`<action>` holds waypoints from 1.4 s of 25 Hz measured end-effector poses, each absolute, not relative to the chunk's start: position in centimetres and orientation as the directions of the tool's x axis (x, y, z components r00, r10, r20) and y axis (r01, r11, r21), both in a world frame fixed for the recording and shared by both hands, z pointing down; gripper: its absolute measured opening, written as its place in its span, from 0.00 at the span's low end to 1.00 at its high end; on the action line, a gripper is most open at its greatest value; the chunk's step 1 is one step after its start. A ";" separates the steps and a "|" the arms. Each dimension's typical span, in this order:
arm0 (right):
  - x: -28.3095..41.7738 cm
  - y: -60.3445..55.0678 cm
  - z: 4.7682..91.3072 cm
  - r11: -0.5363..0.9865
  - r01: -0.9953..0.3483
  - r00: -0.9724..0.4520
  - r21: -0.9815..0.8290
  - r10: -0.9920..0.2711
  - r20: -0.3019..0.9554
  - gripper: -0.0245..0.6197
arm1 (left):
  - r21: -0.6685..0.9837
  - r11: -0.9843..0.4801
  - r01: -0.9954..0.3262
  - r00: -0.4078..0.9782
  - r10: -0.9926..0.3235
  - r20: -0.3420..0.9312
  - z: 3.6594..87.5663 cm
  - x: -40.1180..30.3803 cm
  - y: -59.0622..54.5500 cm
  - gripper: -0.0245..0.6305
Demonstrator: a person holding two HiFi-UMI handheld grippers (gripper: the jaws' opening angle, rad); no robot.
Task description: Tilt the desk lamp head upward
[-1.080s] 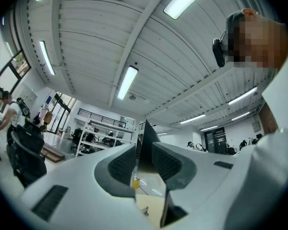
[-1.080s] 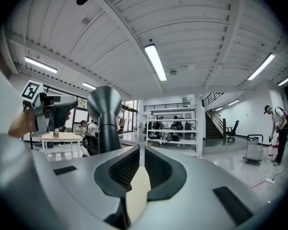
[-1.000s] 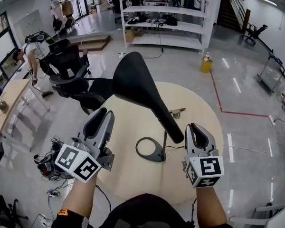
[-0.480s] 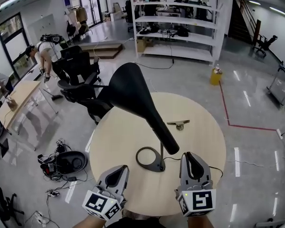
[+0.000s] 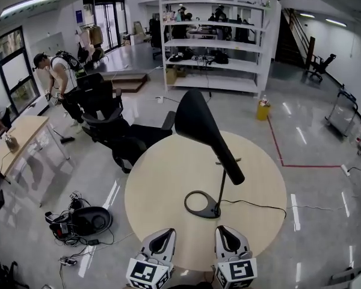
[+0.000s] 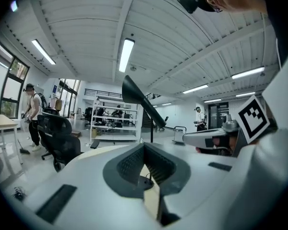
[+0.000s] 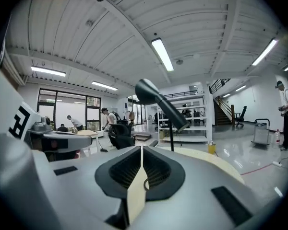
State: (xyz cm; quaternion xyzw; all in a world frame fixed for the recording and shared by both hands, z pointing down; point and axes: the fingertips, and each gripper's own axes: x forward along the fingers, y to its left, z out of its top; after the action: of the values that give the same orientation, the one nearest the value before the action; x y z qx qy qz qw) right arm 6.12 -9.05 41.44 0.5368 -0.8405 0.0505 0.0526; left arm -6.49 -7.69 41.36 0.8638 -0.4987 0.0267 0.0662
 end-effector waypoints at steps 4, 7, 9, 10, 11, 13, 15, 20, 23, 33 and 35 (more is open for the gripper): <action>0.2 -2.7 43.5 0.395 -0.918 -0.395 -0.041 -0.900 0.184 0.08 | 0.079 -0.507 -0.858 0.513 -0.846 0.142 42.9 -11.8 -2.1 0.11; -3.2 1.5 44.3 0.378 -0.925 -0.375 -0.028 -0.903 0.210 0.08 | 0.087 -0.515 -0.853 0.523 -0.840 0.149 43.6 -15.1 1.7 0.11; -4.8 3.6 44.6 0.368 -0.929 -0.364 -0.025 -0.904 0.226 0.08 | 0.090 -0.522 -0.848 0.530 -0.835 0.149 43.7 -16.6 3.9 0.11; -5.4 4.5 44.6 0.363 -0.931 -0.359 -0.029 -0.903 0.237 0.08 | 0.094 -0.523 -0.847 0.532 -0.834 0.150 43.7 -17.3 5.0 0.11; -6.0 5.5 44.5 0.357 -0.934 -0.353 -0.033 -0.901 0.250 0.07 | 0.099 -0.524 -0.846 0.533 -0.833 0.151 43.7 -17.8 6.0 0.11; -7.0 7.3 44.4 0.350 -0.936 -0.346 -0.036 -0.898 0.270 0.07 | 0.107 -0.522 -0.846 0.533 -0.833 0.151 43.8 -18.7 7.9 0.11; -7.6 8.7 44.5 0.358 -0.933 -0.353 -0.032 -0.896 0.269 0.07 | 0.108 -0.510 -0.853 0.521 -0.839 0.157 43.8 -19.3 9.4 0.11; -7.8 11.1 44.8 0.391 -0.920 -0.385 -0.034 -0.884 0.263 0.07 | 0.103 -0.482 -0.870 0.493 -0.848 0.194 44.0 -18.8 11.9 0.11; -6.0 12.9 45.2 0.395 -0.917 -0.392 -0.047 -0.878 0.275 0.07 | 0.123 -0.500 -0.857 0.515 -0.831 0.208 45.1 -16.0 13.7 0.11; 1.7 18.6 47.5 0.373 -0.919 -0.393 -0.126 -0.871 0.294 0.07 | 0.102 -0.566 -0.818 0.571 -0.778 0.260 47.0 -6.7 18.6 0.11; 2.7 19.3 48.2 0.381 -0.914 -0.405 -0.136 -0.866 0.294 0.06 | 0.093 -0.562 -0.822 0.563 -0.779 0.277 47.7 -6.0 19.4 0.11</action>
State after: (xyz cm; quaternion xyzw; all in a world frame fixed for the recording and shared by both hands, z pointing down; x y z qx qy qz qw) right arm 2.66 19.27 48.16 0.5385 -0.8265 0.1390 0.0873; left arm -5.97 19.41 47.75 0.8777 -0.4559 0.1023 0.1064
